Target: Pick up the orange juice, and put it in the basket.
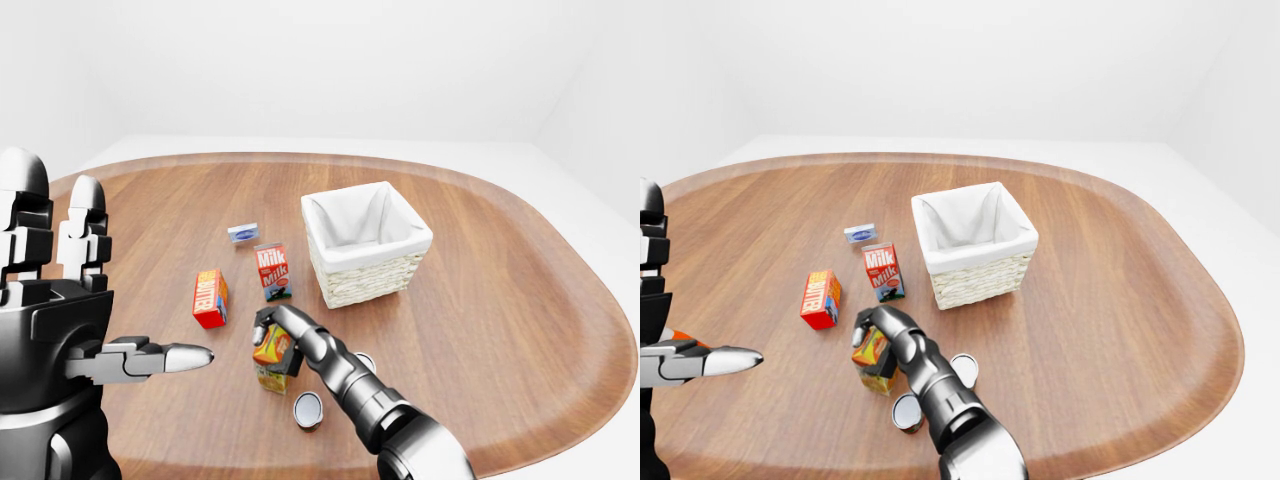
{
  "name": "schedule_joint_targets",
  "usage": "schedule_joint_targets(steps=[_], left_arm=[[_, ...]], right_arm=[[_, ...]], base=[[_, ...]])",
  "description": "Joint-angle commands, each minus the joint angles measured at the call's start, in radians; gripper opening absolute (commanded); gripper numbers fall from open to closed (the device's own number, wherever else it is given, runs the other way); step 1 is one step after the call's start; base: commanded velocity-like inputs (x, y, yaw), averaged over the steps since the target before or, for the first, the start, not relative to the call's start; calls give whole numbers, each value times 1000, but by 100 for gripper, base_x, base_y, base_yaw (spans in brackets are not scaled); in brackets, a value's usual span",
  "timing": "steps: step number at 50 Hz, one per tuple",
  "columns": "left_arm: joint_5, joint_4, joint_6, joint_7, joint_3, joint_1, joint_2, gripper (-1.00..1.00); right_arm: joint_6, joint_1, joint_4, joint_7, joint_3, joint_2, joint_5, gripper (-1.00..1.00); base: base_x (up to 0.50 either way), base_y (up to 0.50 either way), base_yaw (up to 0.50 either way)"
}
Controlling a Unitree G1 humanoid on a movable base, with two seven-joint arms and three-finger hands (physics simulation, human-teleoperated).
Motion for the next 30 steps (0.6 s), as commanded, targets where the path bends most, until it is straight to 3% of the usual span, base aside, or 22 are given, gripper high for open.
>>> schedule_joint_targets(steps=[1,30], left_arm=[[0,-2,0,0,-1,1,-1,100],[-5,-6,0,4,1,-3,1,100]], right_arm=[[0,20,60,-135,87,0,-104,-100],[0,-78,-18,-116,61,-23,-93,-100]], base=[[0,0,0],[0,0,0]])
